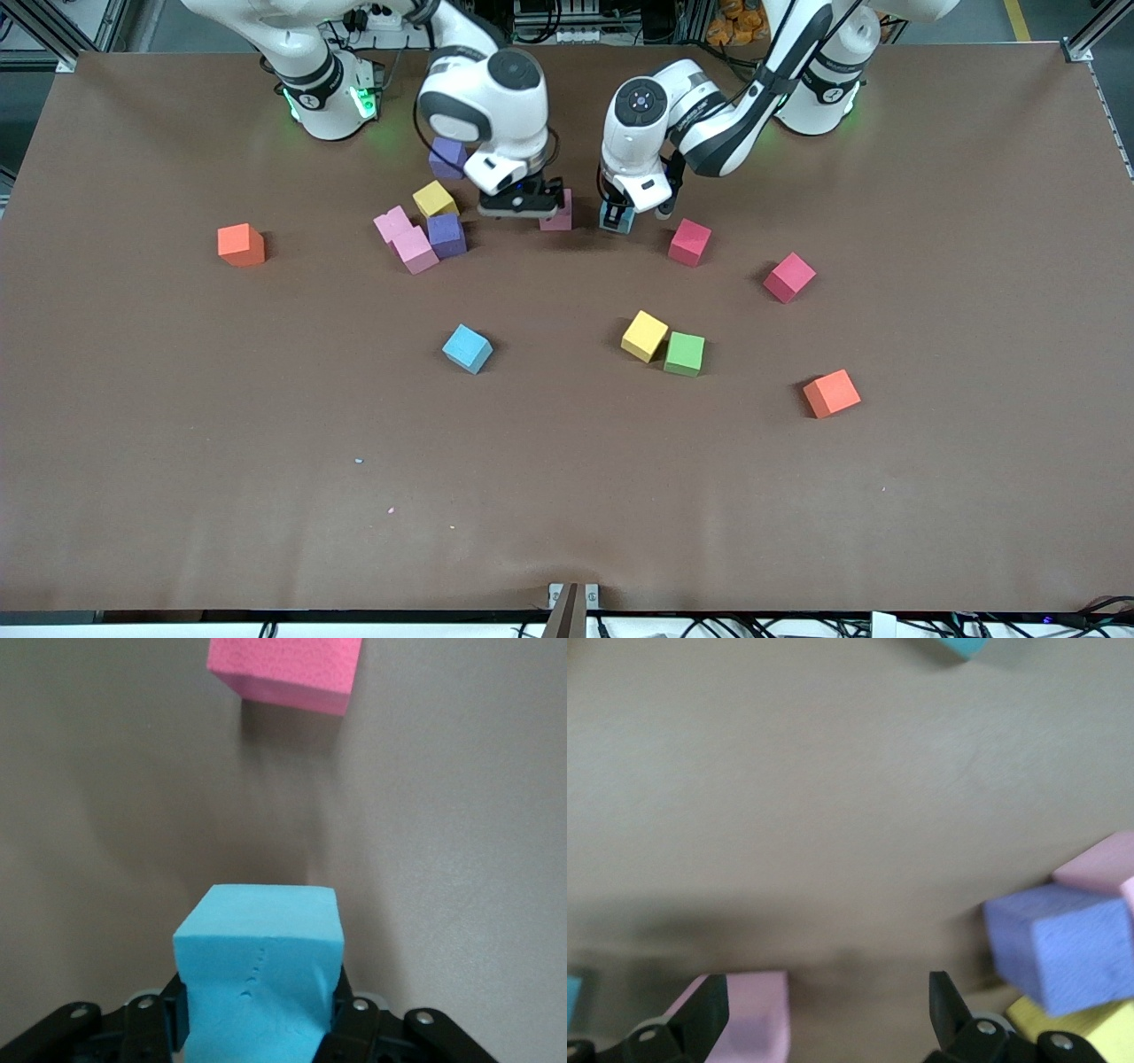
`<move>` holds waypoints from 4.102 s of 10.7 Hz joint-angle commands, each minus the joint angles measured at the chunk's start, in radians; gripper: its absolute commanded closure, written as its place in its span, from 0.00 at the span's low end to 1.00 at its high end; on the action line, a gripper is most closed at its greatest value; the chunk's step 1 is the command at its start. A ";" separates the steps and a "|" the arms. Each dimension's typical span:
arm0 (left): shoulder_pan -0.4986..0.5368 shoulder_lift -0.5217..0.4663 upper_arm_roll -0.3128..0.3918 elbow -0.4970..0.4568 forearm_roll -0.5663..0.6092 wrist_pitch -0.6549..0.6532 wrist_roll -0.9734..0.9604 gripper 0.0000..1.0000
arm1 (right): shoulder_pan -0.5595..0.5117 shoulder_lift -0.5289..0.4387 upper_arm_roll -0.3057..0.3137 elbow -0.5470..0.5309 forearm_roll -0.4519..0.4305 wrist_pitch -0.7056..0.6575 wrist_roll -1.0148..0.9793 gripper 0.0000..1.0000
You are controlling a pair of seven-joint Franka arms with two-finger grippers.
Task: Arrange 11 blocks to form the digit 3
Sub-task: 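Place the pink and cyan blocks side by side with both grippers, then grasp the blue block with the right gripper while the left gripper lifts away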
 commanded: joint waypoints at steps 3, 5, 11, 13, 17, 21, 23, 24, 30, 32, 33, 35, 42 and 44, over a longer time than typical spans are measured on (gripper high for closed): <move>-0.020 0.072 -0.004 0.022 -0.010 0.103 -0.181 1.00 | -0.323 -0.019 0.162 -0.051 0.023 -0.109 -0.207 0.00; -0.020 0.087 -0.004 0.023 -0.012 0.123 -0.236 1.00 | -0.452 -0.011 0.253 -0.095 0.048 -0.109 -0.251 0.00; -0.031 0.110 -0.004 0.025 -0.013 0.162 -0.351 1.00 | -0.551 0.038 0.314 -0.229 0.097 -0.086 -0.238 0.00; -0.039 0.119 -0.004 0.025 -0.009 0.166 -0.361 1.00 | -0.554 0.036 0.314 -0.230 0.095 -0.086 -0.250 0.00; -0.060 0.136 -0.004 0.032 -0.005 0.188 -0.365 1.00 | -0.554 0.039 0.308 -0.230 0.082 -0.051 -0.252 0.00; -0.071 0.156 -0.002 0.048 -0.003 0.188 -0.365 1.00 | -0.551 0.047 0.279 -0.253 0.042 -0.038 -0.266 0.00; -0.071 0.165 -0.002 0.054 -0.003 0.188 -0.365 1.00 | -0.544 0.073 0.252 -0.253 0.004 -0.037 -0.266 0.00; -0.072 0.168 -0.002 0.057 -0.003 0.188 -0.365 1.00 | -0.544 0.085 0.242 -0.253 -0.016 -0.031 -0.264 0.00; -0.077 0.178 -0.001 0.066 -0.003 0.186 -0.365 0.60 | -0.517 0.133 0.158 -0.252 -0.017 0.066 -0.257 0.00; -0.077 0.182 -0.002 0.068 -0.002 0.179 -0.364 0.00 | -0.503 0.145 0.126 -0.246 -0.032 0.094 -0.257 0.00; -0.077 0.178 -0.002 0.068 0.000 0.173 -0.364 0.00 | -0.503 0.145 0.124 -0.243 -0.034 0.095 -0.255 0.00; -0.076 0.138 -0.005 0.071 0.012 0.118 -0.361 0.00 | -0.503 0.145 0.124 -0.241 -0.034 0.094 -0.255 0.00; -0.025 0.017 -0.009 0.216 0.153 -0.253 -0.332 0.00 | -0.512 0.134 0.126 -0.243 -0.049 0.034 -0.263 0.00; 0.007 0.020 -0.005 0.313 0.202 -0.359 -0.152 0.00 | -0.518 0.128 0.130 -0.246 -0.049 0.002 -0.258 0.00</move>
